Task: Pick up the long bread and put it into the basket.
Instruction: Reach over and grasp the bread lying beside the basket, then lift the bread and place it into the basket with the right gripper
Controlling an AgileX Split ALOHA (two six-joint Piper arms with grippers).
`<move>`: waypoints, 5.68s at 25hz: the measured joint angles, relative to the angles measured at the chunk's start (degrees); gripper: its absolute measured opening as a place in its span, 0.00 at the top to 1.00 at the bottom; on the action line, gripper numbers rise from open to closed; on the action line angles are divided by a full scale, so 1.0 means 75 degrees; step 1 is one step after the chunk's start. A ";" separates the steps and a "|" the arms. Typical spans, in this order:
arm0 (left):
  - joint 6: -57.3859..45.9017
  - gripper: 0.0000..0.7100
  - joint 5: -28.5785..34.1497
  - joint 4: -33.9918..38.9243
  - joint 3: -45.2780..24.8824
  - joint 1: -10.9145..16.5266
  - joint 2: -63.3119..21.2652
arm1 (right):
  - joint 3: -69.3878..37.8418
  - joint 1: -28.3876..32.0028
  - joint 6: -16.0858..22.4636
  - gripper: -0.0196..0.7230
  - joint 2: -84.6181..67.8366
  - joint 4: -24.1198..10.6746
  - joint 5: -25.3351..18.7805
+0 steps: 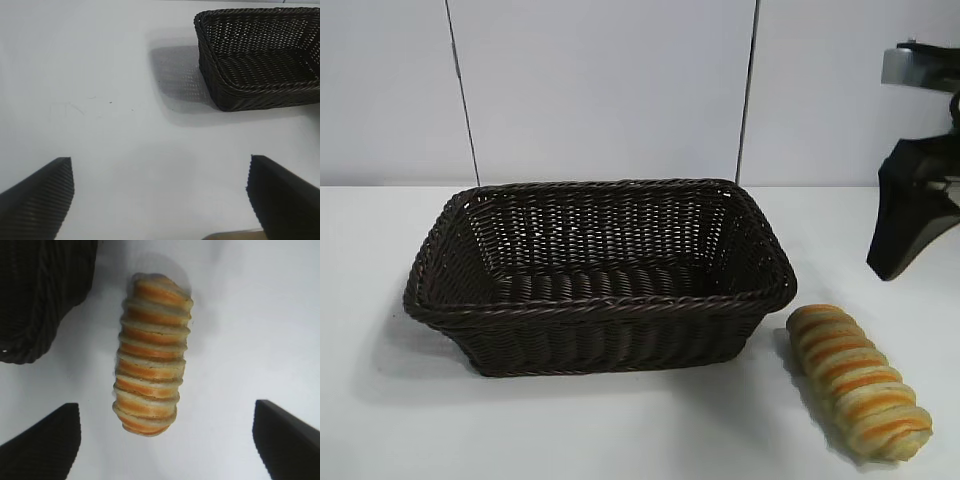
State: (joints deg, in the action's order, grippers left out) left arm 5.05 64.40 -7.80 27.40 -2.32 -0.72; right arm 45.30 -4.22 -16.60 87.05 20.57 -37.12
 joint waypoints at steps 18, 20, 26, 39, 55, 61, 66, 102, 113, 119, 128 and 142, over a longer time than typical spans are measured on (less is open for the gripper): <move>0.0000 0.04 0.0000 0.0000 0.0000 0.0000 0.0000 | -0.0790 0.0000 -0.0143 0.08 0.0194 0.0202 0.1193; 0.0000 0.04 0.0000 0.0000 0.0000 0.0000 0.0000 | -0.0790 0.0000 -0.0143 0.08 0.0249 0.0312 0.1301; 0.0000 0.04 0.0000 0.0000 0.0000 0.0000 0.0000 | -0.0790 0.0000 -0.0151 0.08 0.0551 0.0359 0.1364; 0.0000 0.04 0.0000 0.0000 0.0000 0.0000 0.0000 | -0.0790 0.0000 -0.0165 0.17 0.1389 0.0942 0.1684; 0.0000 0.04 -0.0007 0.0000 0.0000 0.0000 0.0000 | -0.0776 -0.0038 -0.0143 0.85 0.1561 0.1377 0.1682; 0.0000 0.04 -0.0007 0.0000 0.0000 0.0000 0.0000 | -0.0776 -0.0038 -0.0106 0.86 0.1487 0.1402 0.1646; 0.0000 0.04 -0.0007 0.0000 0.0000 0.0000 0.0000 | -0.0776 -0.0038 0.0011 0.86 0.0933 0.1313 0.1553; 0.0000 0.04 -0.0007 0.0000 0.0000 0.0000 0.0000 | 0.3151 -0.2353 -0.1222 0.89 0.1099 0.0156 -0.0508; 0.0000 0.04 -0.0007 0.0000 0.0000 0.0000 0.0000 | 0.4999 -0.3477 -0.4842 0.89 0.2907 -0.1605 -0.0484; 0.0000 0.04 -0.0007 0.0000 0.0000 0.0000 0.0000 | 0.5036 -0.3483 -0.6437 0.89 0.3520 -0.1439 -0.0265; 0.0000 0.04 -0.0007 0.0000 0.0000 0.0000 0.0000 | 0.5045 -0.3505 -0.6330 0.84 0.3922 -0.1266 0.0103; 0.0000 0.04 -0.0007 0.0000 0.0000 0.0000 0.0000 | 0.5084 -0.3505 -0.4722 0.06 0.3262 -0.1089 -0.0072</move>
State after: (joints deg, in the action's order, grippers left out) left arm 5.05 64.35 -7.80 27.40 -2.32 -0.72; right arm 83.43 -30.52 -52.01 111.51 12.40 -37.67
